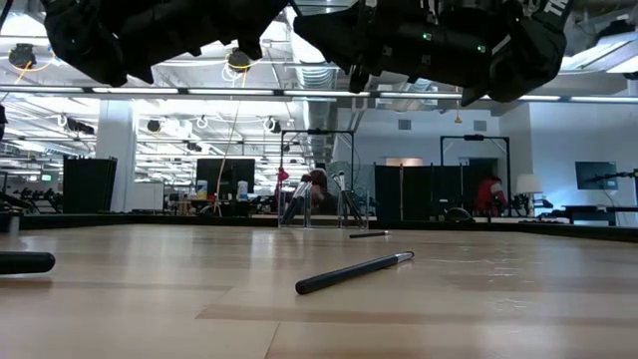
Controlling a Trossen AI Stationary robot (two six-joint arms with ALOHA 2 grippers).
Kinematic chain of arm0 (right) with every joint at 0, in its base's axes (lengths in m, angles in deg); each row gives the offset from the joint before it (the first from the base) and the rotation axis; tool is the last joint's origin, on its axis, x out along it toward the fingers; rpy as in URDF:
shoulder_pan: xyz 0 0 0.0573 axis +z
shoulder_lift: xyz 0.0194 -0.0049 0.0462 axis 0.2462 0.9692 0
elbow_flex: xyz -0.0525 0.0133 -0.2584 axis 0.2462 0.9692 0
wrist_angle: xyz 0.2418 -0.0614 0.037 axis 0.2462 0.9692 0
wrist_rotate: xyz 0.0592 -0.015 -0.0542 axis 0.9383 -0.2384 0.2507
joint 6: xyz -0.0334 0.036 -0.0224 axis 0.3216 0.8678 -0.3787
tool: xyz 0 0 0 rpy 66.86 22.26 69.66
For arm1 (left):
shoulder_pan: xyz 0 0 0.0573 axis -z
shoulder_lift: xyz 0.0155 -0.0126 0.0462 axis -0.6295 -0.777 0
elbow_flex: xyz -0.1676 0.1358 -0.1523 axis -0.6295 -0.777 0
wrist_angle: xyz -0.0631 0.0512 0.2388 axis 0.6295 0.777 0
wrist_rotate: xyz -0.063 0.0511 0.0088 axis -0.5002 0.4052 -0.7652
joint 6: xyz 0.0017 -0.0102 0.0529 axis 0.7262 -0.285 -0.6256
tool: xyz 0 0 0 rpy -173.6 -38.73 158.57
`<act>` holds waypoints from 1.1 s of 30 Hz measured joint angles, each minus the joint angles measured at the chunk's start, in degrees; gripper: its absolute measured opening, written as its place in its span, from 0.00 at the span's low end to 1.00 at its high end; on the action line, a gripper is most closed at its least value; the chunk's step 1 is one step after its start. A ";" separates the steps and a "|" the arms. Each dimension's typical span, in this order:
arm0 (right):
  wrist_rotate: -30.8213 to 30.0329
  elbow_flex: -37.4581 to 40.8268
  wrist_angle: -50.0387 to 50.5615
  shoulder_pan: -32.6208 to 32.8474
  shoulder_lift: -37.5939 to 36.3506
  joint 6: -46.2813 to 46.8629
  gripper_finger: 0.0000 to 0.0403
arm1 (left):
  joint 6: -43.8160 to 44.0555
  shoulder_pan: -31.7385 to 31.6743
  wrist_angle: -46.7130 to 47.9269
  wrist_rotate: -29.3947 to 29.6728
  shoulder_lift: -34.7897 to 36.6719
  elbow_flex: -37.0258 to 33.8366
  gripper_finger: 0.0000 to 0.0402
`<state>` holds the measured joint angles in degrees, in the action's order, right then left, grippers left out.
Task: Sort items
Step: Put the eyeshadow brush into the right section of the transparent organizer
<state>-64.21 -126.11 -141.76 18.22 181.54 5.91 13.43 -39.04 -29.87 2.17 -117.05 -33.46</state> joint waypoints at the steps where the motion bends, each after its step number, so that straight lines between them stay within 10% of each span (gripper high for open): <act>1: -0.01 0.00 0.02 0.00 0.00 0.01 0.02 | -0.07 0.03 0.29 0.51 0.00 0.00 0.23; 7: -1.21 0.00 1.75 0.01 -0.04 0.07 0.06 | 0.24 0.04 1.34 1.65 0.00 0.00 0.04; 14: -5.41 0.00 8.07 0.11 -0.04 0.02 0.21 | -0.05 -0.43 5.22 5.01 0.00 0.13 0.04; 21: -5.66 0.00 10.25 -1.16 0.00 0.02 0.31 | -0.24 -2.95 28.22 2.50 0.04 6.26 0.05; 33: -5.52 0.00 11.65 -0.97 0.00 0.04 0.27 | 0.16 -1.88 34.64 -1.32 0.02 9.01 0.05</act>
<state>-69.73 -126.11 -130.11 17.25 181.54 5.95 13.59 -40.92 4.77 0.85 -117.03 -24.45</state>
